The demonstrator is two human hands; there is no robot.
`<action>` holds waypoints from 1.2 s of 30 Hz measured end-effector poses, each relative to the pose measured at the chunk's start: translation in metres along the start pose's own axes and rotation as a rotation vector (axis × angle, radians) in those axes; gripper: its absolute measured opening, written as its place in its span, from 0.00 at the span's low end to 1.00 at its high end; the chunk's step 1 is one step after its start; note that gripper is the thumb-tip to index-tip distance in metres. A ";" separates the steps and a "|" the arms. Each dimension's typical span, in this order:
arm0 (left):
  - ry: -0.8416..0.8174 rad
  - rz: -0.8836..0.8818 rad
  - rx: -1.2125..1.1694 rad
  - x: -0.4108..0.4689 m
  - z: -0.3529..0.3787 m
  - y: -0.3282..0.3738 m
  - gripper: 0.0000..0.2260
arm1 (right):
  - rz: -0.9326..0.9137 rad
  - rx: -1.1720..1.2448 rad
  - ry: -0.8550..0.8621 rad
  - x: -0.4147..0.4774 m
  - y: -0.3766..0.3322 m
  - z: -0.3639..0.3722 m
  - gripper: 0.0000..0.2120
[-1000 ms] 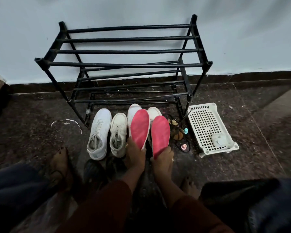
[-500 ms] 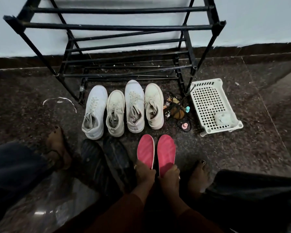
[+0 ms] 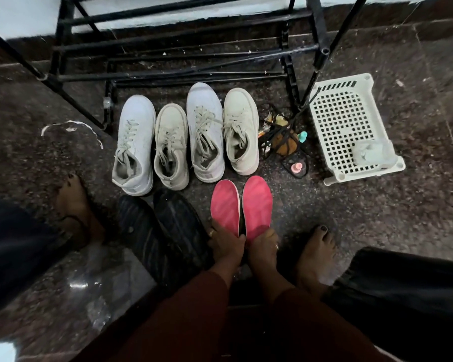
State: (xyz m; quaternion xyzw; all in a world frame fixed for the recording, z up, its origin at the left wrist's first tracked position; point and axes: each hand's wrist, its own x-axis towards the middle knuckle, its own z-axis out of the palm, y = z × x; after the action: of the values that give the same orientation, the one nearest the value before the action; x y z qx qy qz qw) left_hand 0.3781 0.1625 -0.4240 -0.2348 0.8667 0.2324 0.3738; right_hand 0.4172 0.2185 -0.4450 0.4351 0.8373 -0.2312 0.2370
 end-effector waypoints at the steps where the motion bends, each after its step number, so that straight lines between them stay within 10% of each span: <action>1: 0.007 -0.001 0.011 0.000 0.000 0.000 0.45 | 0.018 0.049 -0.023 0.001 0.000 0.000 0.18; 13: 0.198 0.150 0.088 -0.017 -0.011 0.023 0.33 | -0.013 -0.119 -0.063 0.006 -0.002 -0.020 0.18; 29: -0.049 1.009 0.289 -0.049 0.050 0.261 0.18 | -0.163 -0.071 0.445 0.154 0.053 -0.226 0.13; 36: -0.098 1.038 0.330 -0.045 0.081 0.314 0.14 | -0.128 -0.037 0.310 0.212 0.067 -0.249 0.13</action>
State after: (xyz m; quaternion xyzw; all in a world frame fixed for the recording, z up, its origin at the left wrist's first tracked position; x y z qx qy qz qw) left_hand 0.2666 0.4655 -0.3684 0.2968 0.8753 0.2580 0.2816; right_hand 0.3165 0.5320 -0.3898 0.4070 0.8939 -0.1606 0.0977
